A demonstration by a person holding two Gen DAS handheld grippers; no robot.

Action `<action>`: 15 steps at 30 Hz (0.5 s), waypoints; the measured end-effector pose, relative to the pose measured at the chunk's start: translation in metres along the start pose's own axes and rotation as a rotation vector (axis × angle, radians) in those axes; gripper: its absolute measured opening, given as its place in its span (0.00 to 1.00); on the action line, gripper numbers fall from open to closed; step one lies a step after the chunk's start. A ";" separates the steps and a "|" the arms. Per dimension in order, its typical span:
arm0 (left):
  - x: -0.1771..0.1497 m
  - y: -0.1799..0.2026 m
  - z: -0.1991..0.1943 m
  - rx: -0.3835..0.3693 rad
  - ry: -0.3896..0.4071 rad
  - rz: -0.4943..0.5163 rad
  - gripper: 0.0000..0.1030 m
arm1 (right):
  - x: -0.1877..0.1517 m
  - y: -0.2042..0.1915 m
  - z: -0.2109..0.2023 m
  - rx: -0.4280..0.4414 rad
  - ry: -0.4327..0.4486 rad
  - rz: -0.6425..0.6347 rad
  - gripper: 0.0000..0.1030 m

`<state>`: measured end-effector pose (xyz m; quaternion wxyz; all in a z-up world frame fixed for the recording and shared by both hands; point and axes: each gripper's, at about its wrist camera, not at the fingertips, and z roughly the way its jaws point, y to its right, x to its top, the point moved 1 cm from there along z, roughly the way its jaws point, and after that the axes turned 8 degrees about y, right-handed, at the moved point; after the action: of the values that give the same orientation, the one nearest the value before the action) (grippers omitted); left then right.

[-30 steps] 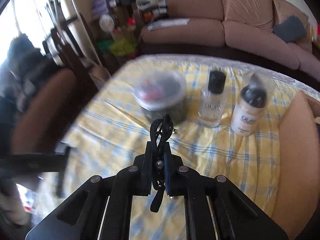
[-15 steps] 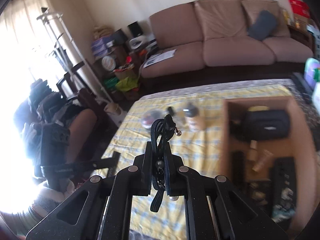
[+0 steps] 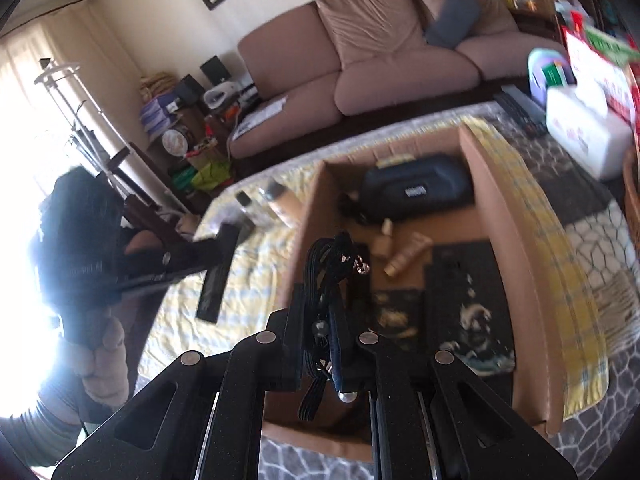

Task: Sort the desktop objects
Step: 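Carry the black tube and earphones into the cardboard box and open both grippers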

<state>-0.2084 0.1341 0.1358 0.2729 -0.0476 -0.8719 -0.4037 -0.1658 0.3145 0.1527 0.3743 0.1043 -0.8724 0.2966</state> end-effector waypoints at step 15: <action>0.030 0.004 0.162 0.312 -0.214 0.194 0.15 | 0.006 0.048 0.015 -0.013 -0.020 0.010 0.10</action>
<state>-0.3032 0.2510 0.0692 0.2204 -0.1310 -0.9392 -0.2284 -0.1982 0.3449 0.1279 0.3649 0.1003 -0.8785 0.2917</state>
